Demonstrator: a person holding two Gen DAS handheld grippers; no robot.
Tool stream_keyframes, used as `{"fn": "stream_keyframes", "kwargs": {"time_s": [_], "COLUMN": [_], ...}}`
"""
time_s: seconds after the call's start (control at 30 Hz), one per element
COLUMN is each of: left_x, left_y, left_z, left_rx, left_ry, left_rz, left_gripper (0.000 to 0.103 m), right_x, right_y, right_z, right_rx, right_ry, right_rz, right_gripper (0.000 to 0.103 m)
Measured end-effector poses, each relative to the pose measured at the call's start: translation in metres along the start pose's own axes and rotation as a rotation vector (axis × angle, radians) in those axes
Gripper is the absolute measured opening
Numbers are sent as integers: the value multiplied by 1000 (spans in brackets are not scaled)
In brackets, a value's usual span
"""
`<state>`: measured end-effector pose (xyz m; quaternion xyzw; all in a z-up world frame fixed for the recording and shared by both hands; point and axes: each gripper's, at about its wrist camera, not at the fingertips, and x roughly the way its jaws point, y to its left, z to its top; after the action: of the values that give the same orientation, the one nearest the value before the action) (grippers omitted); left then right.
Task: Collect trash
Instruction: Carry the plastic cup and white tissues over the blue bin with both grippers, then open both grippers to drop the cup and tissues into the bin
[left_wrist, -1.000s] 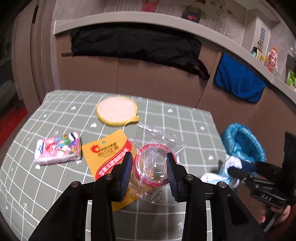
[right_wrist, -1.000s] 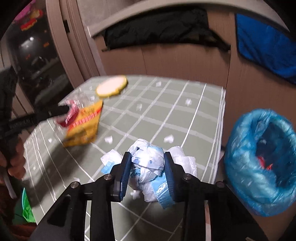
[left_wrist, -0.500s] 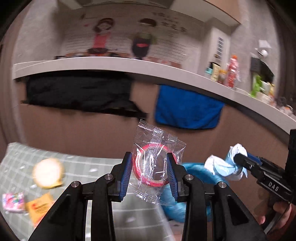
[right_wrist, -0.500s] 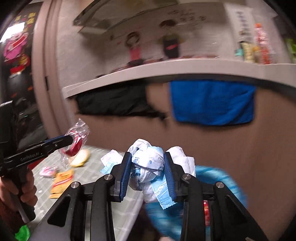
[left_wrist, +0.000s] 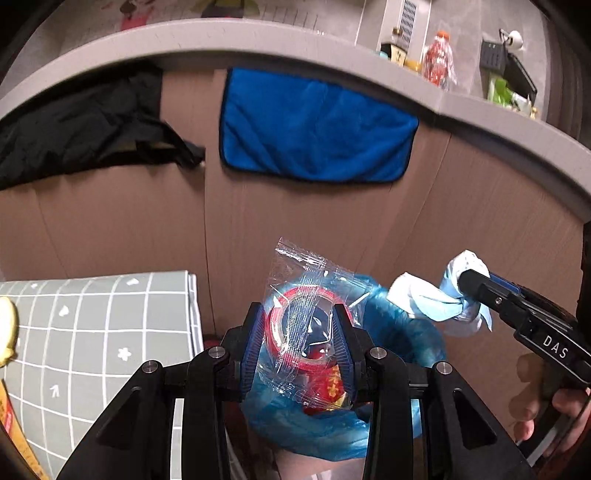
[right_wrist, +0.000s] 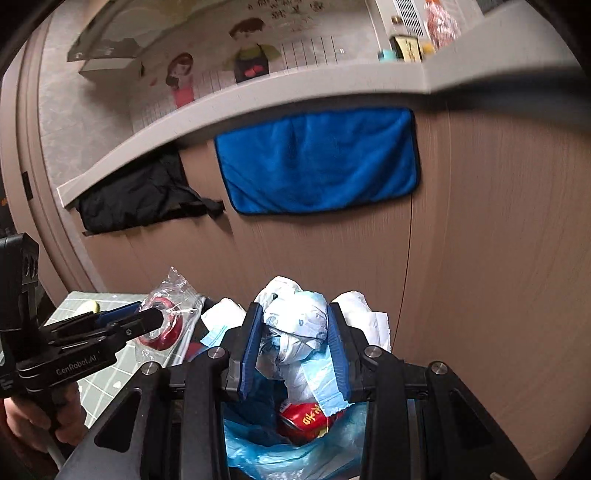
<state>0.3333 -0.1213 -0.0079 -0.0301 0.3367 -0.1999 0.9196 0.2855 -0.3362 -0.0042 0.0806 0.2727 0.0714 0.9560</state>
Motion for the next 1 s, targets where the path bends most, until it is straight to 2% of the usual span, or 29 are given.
{"fn": "stream_keyframes", "kwargs": {"time_s": [0.23, 0.3, 0.4, 0.47, 0.5, 0.6, 0.63, 0.73, 0.87, 1.0], "left_x": [19, 23, 35, 38, 38, 33, 31, 29, 15, -11], "left_y": [1, 4, 10, 14, 15, 17, 17, 14, 21, 45], "left_z": [-5, -6, -3, -3, -2, -1, -1, 0, 1, -9], "left_rx": [-1, -15, -54, -81, -91, -103, -104, -96, -109, -121], "left_ry": [21, 31, 85, 103, 102, 90, 88, 112, 80, 85], "left_rz": [0, -21, -79, -98, -113, -131, -139, -165, -149, -101], "left_gripper": [38, 38, 38, 40, 40, 43, 47, 50, 50, 50], "right_x": [29, 37, 46, 50, 51, 50, 49, 45, 37, 27], "right_y": [-10, -12, -14, -14, -13, -13, -13, -13, -10, -2], "right_z": [-6, -6, -10, -13, -14, -16, -17, -16, -14, -11], "right_rx": [22, 27, 42, 47, 43, 42, 44, 42, 39, 39], "right_ry": [42, 54, 80, 93, 95, 95, 97, 98, 87, 91], "right_rz": [0, 4, 39, 43, 34, 22, 19, 1, -16, 6], "right_gripper": [32, 32, 35, 48, 51, 51, 51, 51, 51, 51]}}
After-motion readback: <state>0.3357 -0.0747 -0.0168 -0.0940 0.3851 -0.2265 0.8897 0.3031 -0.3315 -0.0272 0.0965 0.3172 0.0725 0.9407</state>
